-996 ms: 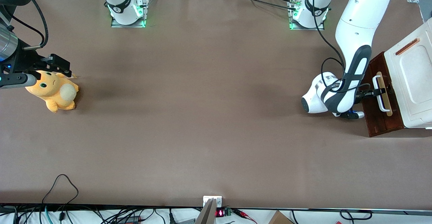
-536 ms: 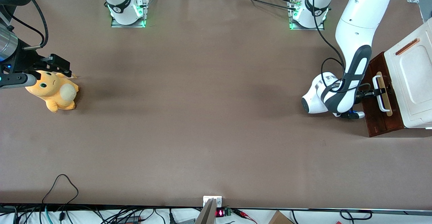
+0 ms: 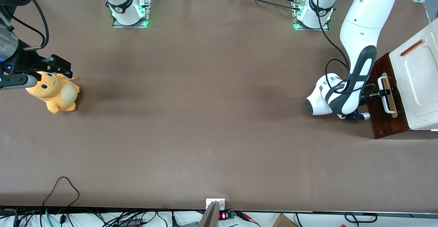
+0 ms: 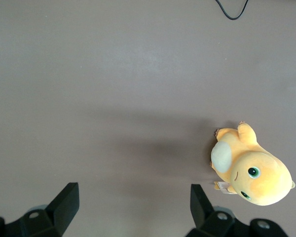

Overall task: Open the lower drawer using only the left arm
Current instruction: 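Close the left gripper on the white bar handle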

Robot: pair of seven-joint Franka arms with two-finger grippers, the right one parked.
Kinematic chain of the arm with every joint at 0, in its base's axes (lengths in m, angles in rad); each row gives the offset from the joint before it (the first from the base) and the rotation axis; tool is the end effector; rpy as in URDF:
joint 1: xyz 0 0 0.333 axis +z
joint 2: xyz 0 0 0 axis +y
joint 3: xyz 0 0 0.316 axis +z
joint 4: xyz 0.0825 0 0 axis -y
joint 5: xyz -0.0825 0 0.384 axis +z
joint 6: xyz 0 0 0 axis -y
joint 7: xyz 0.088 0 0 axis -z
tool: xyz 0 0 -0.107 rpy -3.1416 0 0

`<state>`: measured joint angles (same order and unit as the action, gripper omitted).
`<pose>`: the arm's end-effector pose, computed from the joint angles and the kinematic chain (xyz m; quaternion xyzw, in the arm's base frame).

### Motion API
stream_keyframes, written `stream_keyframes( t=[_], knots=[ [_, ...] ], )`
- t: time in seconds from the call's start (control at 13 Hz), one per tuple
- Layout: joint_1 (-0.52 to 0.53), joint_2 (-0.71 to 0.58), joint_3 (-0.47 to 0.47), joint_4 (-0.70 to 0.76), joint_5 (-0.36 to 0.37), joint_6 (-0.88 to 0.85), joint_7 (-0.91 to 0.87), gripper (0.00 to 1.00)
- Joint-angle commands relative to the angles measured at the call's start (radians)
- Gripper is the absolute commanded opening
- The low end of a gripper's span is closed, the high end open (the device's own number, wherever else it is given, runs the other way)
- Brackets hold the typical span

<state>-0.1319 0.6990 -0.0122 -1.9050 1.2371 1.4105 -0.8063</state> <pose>0.5464 0.0351 0.1533 -0.7195 0.0127 0.1680 0.6737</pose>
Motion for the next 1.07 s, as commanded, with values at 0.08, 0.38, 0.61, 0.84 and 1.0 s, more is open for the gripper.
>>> stream_keyframes(
  t=[0.08,0.38,0.61,0.84,1.0],
  knots=[
    [0.006,-0.003,-0.002,0.02,0.025,-0.001,0.03,0.19],
    [0.005,-0.009,-0.002,0.033,0.012,-0.001,0.024,0.19],
    [0.005,-0.015,-0.003,0.035,0.007,-0.001,0.015,0.19],
    [0.002,-0.019,-0.003,0.035,-0.01,0.001,0.015,0.19],
    [0.0,-0.026,-0.005,0.035,-0.019,0.002,0.015,0.19]
  ],
)
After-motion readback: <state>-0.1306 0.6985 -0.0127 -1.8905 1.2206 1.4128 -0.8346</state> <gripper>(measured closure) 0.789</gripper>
